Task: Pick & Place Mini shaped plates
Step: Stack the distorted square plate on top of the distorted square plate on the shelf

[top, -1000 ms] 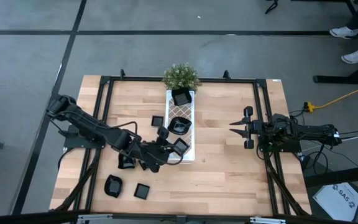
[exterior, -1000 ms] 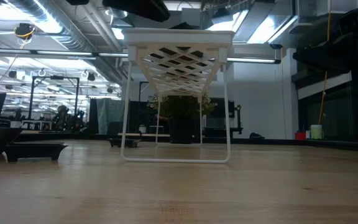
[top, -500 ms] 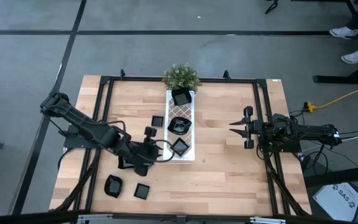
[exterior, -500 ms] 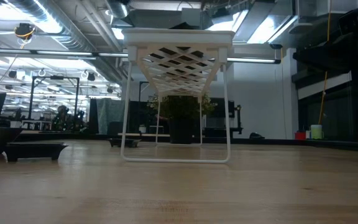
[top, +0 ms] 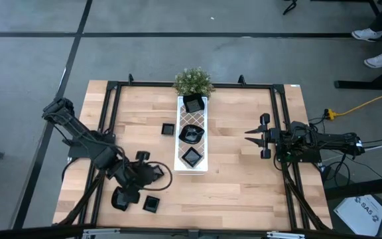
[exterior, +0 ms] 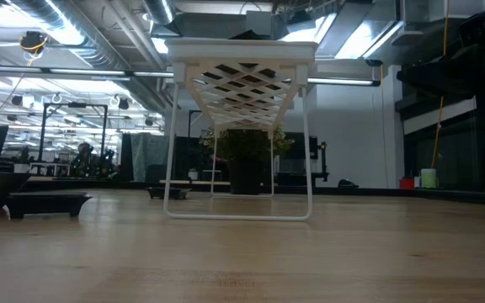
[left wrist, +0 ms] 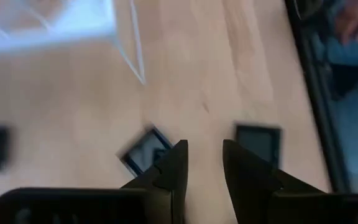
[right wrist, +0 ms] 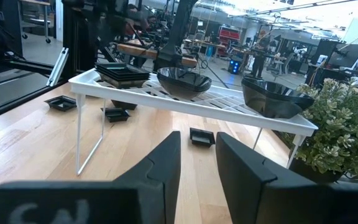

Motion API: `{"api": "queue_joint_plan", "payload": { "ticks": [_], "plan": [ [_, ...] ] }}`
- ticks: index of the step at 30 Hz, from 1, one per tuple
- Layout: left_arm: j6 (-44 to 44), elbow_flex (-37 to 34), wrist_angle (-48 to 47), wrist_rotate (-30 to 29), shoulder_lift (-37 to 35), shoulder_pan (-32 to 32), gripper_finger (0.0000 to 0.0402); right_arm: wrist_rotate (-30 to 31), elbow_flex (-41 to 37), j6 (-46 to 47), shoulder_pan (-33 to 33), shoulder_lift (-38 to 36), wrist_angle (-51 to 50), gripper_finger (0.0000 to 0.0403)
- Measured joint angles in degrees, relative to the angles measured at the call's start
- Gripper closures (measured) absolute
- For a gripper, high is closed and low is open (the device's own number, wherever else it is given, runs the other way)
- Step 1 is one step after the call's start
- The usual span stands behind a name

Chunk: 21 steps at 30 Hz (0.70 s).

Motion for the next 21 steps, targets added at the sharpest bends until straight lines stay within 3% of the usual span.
{"api": "queue_joint_plan", "payload": {
  "ticks": [10, 21],
  "plan": [
    [-15.6, -0.02, -11.34, 2.81, 0.0, -5.67, 0.0308, 0.0, 0.0, 0.0, 0.0, -0.01, 0.02, 0.0301],
    [-19.29, -1.62, -13.72, 2.43, 5.46, -8.53, 0.0302, 0.0, 0.0, -0.01, -0.01, -0.01, 0.01, 0.0301]
  ]
}}
